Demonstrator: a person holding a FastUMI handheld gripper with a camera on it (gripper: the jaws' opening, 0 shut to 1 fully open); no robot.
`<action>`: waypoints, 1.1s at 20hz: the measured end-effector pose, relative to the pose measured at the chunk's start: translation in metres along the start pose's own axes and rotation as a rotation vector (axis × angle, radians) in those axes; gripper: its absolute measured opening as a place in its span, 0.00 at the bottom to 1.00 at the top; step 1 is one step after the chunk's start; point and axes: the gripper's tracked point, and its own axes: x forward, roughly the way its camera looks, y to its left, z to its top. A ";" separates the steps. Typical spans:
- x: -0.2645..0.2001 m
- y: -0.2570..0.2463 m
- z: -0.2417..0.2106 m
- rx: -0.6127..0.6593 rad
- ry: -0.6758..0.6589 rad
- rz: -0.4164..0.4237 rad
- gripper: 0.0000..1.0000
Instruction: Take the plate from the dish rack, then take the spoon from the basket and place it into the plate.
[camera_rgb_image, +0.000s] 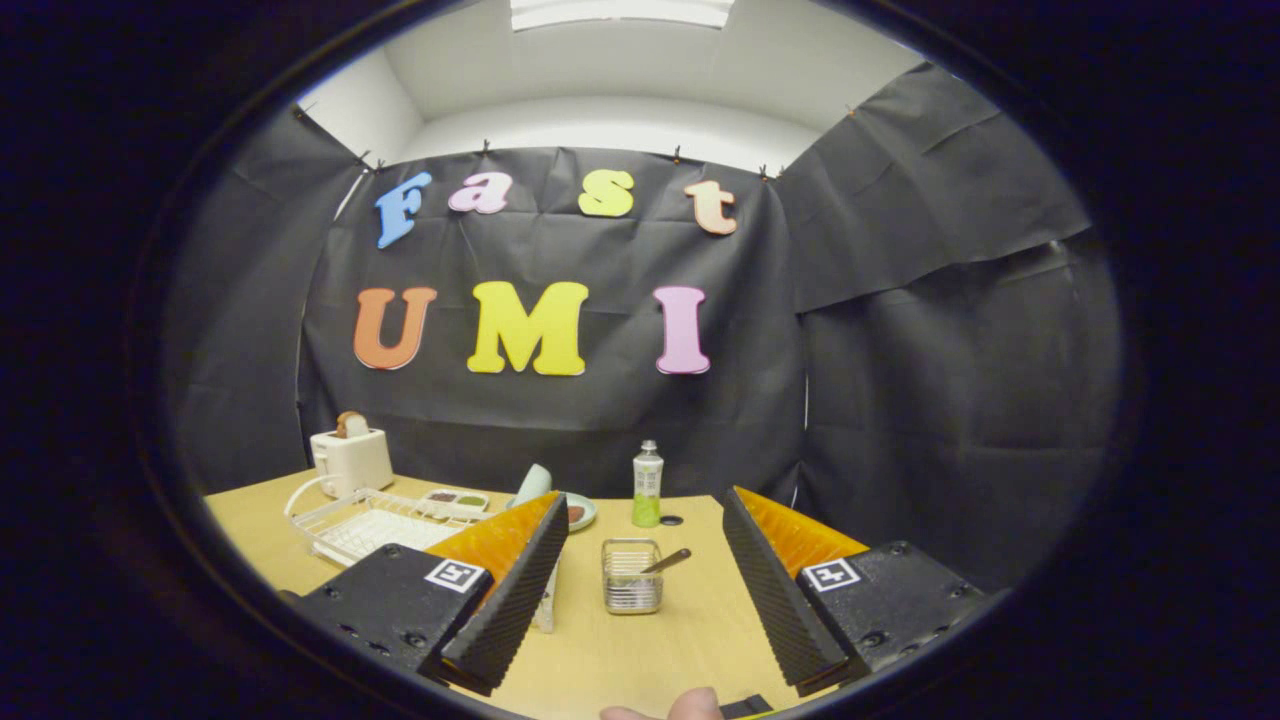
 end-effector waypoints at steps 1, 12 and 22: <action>0.007 -0.007 0.003 0.004 0.020 0.002 1.00; 0.103 0.004 0.010 0.060 0.252 0.117 1.00; 0.159 0.122 -0.007 0.020 0.477 0.305 1.00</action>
